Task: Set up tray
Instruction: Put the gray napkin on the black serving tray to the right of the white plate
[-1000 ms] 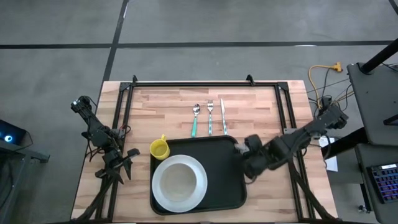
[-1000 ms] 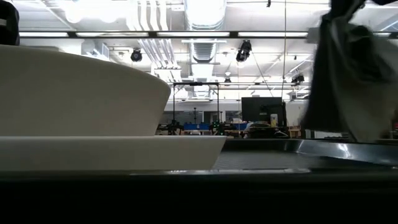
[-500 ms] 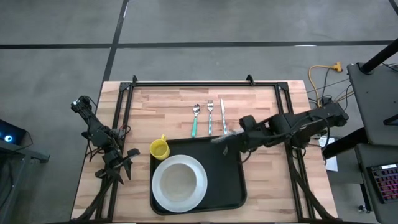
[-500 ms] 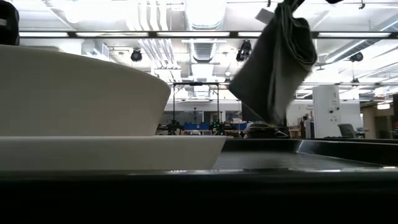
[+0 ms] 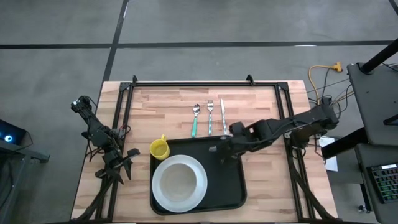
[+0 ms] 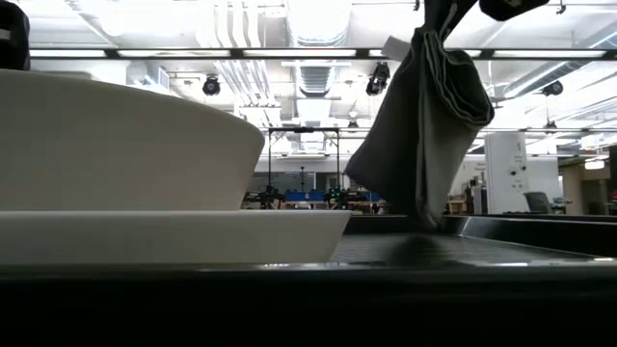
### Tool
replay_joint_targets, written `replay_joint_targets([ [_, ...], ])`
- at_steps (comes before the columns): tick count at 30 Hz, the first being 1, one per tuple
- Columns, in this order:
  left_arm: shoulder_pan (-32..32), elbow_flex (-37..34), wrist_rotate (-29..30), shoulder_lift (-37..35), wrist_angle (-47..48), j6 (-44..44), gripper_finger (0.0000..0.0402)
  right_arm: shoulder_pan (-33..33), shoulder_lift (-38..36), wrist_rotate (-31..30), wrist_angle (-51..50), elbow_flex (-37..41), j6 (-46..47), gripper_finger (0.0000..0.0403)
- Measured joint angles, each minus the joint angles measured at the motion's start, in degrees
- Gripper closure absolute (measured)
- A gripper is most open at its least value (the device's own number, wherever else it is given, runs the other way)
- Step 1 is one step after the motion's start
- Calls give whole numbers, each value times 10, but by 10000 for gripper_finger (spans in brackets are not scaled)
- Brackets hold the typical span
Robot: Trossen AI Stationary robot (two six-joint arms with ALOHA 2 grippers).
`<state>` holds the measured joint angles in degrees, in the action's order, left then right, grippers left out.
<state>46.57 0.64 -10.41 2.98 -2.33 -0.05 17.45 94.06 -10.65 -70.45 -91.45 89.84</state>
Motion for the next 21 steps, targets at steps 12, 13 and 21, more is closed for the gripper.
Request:
replay_joint_targets([
  [12, 0, 0, 0, 0, 0, 0, 269, 0, 43, 26, 4, -43, -2, 394],
  [13, 0, 0, 0, 0, 0, 0, 269, -2, 42, 16, -2, -48, 0, 394],
  [21, 0, 0, 0, 0, 0, 0, 269, -3, 43, -60, -31, -109, 39, 394],
])
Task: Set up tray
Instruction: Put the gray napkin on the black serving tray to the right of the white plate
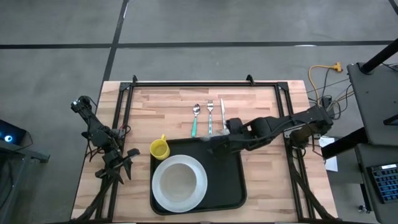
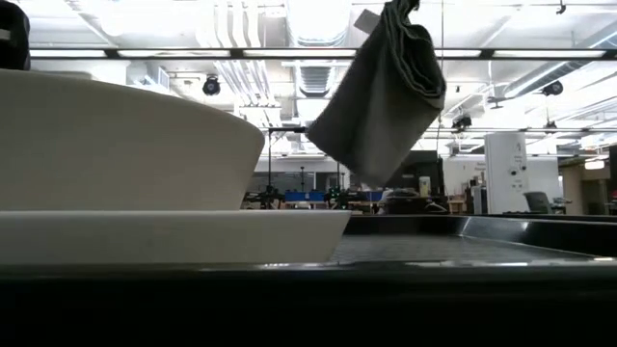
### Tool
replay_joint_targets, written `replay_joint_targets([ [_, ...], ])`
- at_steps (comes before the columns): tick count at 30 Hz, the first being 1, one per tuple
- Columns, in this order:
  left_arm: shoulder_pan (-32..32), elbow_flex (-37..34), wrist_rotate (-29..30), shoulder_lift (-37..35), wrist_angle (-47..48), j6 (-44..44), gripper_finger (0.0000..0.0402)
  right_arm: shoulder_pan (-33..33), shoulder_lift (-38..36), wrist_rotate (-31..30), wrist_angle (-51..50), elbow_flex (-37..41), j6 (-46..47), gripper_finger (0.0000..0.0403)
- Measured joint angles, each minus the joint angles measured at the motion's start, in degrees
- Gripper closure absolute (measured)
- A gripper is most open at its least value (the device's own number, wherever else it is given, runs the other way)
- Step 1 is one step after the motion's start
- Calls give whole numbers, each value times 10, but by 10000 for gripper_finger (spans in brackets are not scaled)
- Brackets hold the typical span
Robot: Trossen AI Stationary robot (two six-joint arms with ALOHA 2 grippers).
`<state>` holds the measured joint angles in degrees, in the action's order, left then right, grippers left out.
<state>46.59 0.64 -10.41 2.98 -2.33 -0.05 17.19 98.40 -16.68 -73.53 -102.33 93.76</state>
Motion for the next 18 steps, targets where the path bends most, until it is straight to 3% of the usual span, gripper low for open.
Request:
replay_joint_targets([
  [18, 0, 0, 0, 0, 0, 0, 269, -18, 66, 0, -22, -5, 97, 394],
])
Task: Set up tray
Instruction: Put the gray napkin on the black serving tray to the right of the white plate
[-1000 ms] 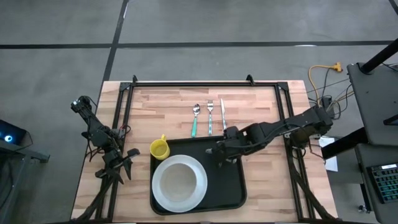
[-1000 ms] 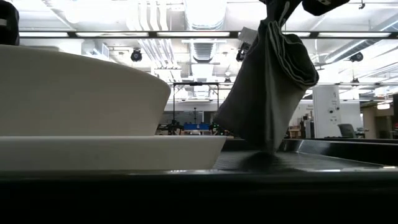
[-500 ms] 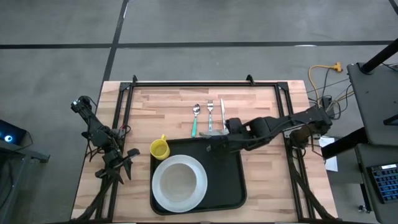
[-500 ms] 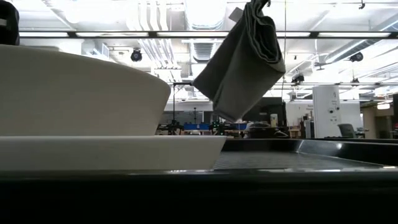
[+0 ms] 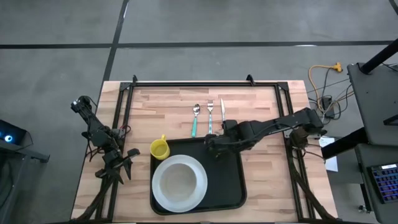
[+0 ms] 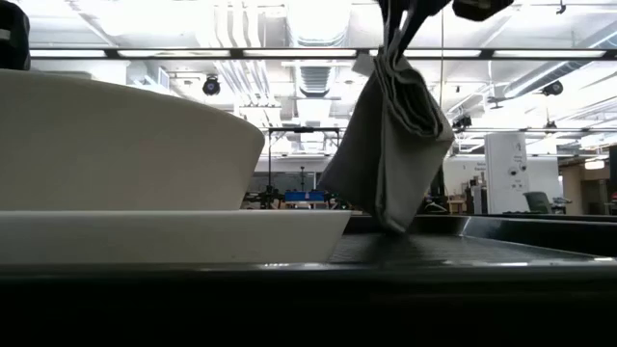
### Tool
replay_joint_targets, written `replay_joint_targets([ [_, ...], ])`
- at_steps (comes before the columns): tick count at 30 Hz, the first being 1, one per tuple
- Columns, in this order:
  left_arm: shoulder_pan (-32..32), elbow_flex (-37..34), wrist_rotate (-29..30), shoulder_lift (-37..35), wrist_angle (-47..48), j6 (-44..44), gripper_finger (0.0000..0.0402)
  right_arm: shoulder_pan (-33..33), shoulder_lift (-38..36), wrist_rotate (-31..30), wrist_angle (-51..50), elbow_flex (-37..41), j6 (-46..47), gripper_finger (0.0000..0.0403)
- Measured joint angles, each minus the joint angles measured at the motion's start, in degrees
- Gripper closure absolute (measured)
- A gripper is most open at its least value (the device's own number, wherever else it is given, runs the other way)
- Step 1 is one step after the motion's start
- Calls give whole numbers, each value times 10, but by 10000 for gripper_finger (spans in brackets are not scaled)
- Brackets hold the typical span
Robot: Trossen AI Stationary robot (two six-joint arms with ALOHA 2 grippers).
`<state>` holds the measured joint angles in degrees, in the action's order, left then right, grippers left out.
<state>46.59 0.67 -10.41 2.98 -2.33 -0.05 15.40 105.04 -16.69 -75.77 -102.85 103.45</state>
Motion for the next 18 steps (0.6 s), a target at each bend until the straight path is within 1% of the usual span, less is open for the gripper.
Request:
replay_joint_targets([
  [6, 0, 0, 0, 0, 0, 0, 269, 1, 5, -6, -7, -7, 59, 394],
  [12, 0, 0, 0, 0, 0, 0, 269, 1, 6, -112, -10, -66, 77, 394],
  [13, 0, 0, 0, 0, 0, 0, 269, 1, 10, -120, -13, -80, 77, 394],
  [16, 0, 0, 0, 0, 0, 0, 269, 1, 45, -118, -36, -112, 89, 394],
  [18, 0, 0, 0, 0, 0, 0, 269, 0, 76, -84, -46, -130, 96, 394],
])
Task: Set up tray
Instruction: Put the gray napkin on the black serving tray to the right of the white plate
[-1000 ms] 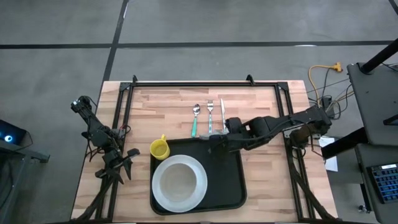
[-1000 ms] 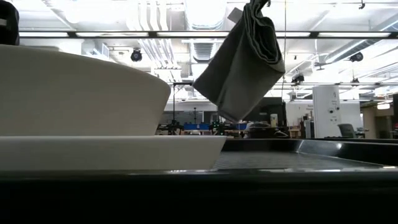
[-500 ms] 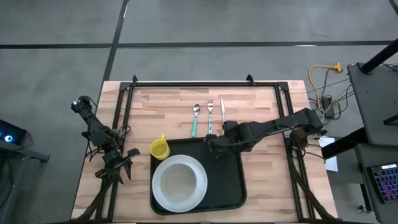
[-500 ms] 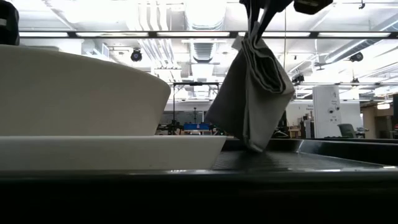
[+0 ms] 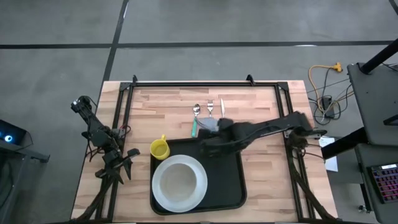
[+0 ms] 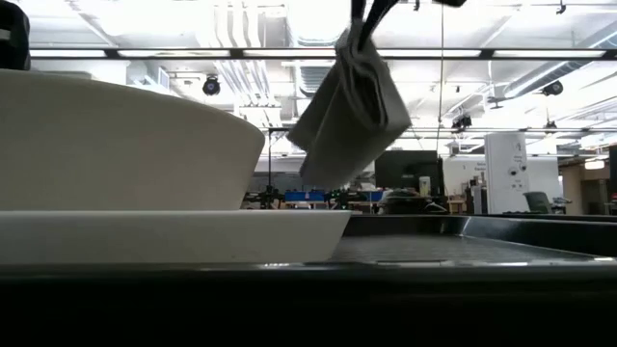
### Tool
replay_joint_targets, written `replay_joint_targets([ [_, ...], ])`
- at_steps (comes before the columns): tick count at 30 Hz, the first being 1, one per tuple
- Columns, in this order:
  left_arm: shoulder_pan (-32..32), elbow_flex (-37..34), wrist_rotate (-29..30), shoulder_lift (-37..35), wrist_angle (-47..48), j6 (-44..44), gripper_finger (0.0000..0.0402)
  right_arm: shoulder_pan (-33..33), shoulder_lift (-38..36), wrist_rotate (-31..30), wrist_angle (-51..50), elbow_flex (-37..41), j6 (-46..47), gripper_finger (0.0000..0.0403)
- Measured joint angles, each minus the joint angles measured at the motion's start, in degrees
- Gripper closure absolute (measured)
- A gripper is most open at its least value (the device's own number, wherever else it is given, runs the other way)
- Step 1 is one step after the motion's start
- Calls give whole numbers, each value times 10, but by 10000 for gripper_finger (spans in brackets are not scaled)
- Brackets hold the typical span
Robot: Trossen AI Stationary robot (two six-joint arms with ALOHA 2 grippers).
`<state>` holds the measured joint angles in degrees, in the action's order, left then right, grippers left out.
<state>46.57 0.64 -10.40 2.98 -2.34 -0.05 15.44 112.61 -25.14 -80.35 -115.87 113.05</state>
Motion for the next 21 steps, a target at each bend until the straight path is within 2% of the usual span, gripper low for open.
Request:
replay_joint_targets([
  [5, 0, 0, 0, 0, 0, 0, 269, 7, 81, 102, -8, -67, 8, 394],
  [12, 0, 0, 0, 0, 0, 0, 269, 40, 186, 258, -88, -192, 51, 394],
  [17, 0, 0, 0, 0, 0, 0, 269, 65, 208, 362, -80, -185, 79, 394],
  [21, 0, 0, 0, 0, 0, 0, 269, 79, 216, 388, -79, -185, 83, 394],
])
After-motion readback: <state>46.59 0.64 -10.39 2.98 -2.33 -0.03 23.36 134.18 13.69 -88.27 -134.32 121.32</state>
